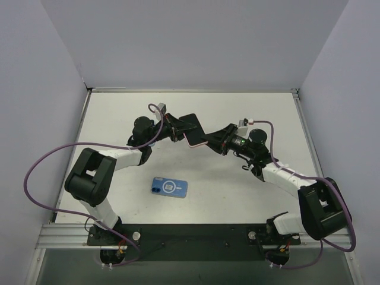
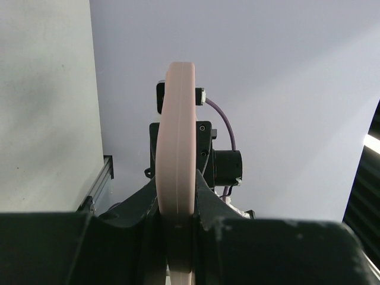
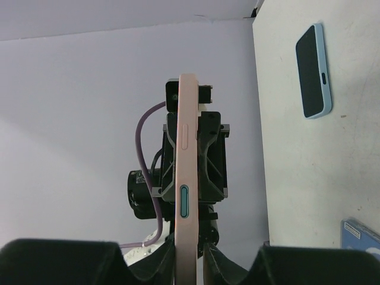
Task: Take the phone out of the phone case
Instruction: Remove the phone case from the phone.
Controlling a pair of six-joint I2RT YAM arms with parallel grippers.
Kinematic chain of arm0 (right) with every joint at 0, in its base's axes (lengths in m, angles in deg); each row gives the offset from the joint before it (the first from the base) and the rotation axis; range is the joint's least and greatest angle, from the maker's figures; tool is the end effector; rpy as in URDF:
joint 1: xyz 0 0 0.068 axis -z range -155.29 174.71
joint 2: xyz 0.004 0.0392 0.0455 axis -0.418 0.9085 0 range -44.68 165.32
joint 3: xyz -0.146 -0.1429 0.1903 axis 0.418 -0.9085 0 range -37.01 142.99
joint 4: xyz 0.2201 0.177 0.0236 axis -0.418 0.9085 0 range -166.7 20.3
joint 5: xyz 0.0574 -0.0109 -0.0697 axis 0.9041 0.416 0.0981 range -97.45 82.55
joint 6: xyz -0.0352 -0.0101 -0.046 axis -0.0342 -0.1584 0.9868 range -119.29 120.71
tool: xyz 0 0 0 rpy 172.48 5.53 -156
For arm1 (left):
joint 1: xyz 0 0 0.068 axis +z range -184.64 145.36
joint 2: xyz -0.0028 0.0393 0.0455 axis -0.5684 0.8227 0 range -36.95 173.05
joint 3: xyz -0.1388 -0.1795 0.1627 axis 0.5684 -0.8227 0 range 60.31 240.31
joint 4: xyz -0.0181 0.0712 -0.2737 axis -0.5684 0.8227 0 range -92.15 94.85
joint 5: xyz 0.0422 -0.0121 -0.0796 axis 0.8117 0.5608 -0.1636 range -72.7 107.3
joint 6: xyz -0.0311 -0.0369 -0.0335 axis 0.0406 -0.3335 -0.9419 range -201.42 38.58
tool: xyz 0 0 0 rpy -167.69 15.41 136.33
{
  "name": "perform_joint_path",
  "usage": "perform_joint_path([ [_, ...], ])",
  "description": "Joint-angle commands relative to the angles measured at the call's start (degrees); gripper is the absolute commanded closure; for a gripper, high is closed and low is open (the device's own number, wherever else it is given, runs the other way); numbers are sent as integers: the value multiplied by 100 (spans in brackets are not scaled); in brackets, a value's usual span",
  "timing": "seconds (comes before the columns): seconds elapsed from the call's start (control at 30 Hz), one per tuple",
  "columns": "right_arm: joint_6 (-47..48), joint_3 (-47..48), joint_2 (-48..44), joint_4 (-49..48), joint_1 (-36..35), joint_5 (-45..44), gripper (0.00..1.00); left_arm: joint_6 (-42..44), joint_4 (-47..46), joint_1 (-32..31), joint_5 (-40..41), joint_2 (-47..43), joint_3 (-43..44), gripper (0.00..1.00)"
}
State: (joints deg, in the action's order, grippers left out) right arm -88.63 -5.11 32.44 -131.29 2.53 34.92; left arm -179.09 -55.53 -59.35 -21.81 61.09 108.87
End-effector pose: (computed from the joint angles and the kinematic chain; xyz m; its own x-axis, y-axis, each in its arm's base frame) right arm 0.2627 0.1381 0.2462 -0.8929 0.4338 -0.1211 -0.1611 -0.0565 0.9853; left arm 0.3382 -0.1851 0.2238 -0.8964 -0.4340 0.0907 -0.0585 -0.0871 -0.9945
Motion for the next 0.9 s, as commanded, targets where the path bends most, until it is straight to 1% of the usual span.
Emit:
perform_joint_path([
  [0.0,-119,-79,-320,-263,-6,114,82,-112,-647,80,220,-391,84,100],
  [0.1,-110,-131,-505,-88,-68,44,100,-112,-647,80,246,-391,58,100],
  [0.17,-276,-245,-637,-61,-77,-132,100,-156,-690,80,290,-408,40,100],
  [0.23,-461,-325,-724,-165,-85,-264,100,-252,-962,80,334,-426,31,100],
  [0.27,-557,-342,-725,-227,-85,-317,100,-409,-1120,80,473,-461,-4,100],
  [0.3,-802,-325,-725,-306,-77,-326,100,-472,-1565,72,597,-513,-56,100],
  [0.37,-1128,-142,-594,-841,-85,-221,100,-499,-1902,80,912,-706,-101,100],
  [0.4,-1547,-97,-445,-1087,-94,-212,100,-481,-2165,80,984,-759,-75,100],
  [0.43,-1838,-53,-348,-1681,-120,-264,100,-473,-2219,98,1028,-856,39,100],
  [0.47,-2094,-18,-251,-2000,-129,-395,100,-446,-2264,98,1072,-883,127,100],
  [0.5,-2662,44,-7,-2325,-155,-509,100,-437,-2360,98,1099,-900,206,100],
  [0.53,-2929,70,144,-3024,-164,-641,100,-429,-2422,98,1134,-935,294,100],
  [0.63,-3676,316,663,-4073,-313,-1160,100,-490,-2598,98,1318,-1006,610,100],
  [0.77,-3643,659,787,-3920,-515,-1354,100,-481,-2493,98,1477,-1155,988,100],
  [0.87,-3801,835,936,-4069,-569,-1591,100,-560,-2501,98,1599,-1243,1165,100],
])
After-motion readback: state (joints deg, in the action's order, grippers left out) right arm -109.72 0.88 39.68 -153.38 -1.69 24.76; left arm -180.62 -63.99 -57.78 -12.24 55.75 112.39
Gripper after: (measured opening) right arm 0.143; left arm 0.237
